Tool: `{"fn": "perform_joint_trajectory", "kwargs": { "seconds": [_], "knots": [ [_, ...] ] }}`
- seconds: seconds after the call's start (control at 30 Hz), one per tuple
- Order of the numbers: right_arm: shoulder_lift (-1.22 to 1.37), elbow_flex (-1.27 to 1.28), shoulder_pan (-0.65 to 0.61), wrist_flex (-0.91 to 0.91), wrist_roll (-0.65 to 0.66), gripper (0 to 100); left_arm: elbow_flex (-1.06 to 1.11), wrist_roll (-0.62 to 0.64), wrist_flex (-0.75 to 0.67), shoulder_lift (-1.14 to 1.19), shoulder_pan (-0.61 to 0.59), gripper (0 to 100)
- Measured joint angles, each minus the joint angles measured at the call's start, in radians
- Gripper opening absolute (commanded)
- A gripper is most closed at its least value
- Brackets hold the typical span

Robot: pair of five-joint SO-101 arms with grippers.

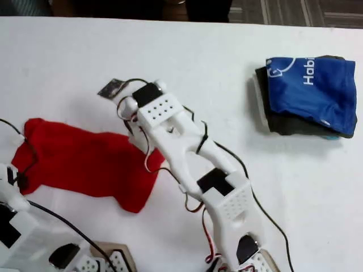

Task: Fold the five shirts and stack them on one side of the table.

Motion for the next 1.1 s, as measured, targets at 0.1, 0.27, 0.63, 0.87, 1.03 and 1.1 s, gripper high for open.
{"fn": "perform_joint_trajectory", "kwargs": {
  "seconds": [0.1,0.27,0.63,0.87,1.03,1.1],
  "knots": [
    [0.0,0.0,0.002,0.0,0.0,24.5,0.0,0.0,0.04,0.002,0.005,22],
    [0.0,0.0,0.0,0.0,0.0,24.5,-0.002,0.0,0.121,0.003,0.041,5],
    [0.0,-0.035,0.002,-0.041,0.0,24.6,-0.031,-0.005,0.224,0.002,0.06,3],
    [0.077,-0.245,0.0,-0.066,-0.081,26.0,-0.259,-0.069,0.466,0.003,-0.074,3],
    [0.206,-0.44,-0.08,-0.015,-0.092,34.8,-0.397,-0.08,0.58,0.003,-0.124,3],
    [0.249,-0.508,-0.126,0.008,-0.092,33.8,-0.425,-0.083,0.597,0.003,-0.129,3]
  ]
}}
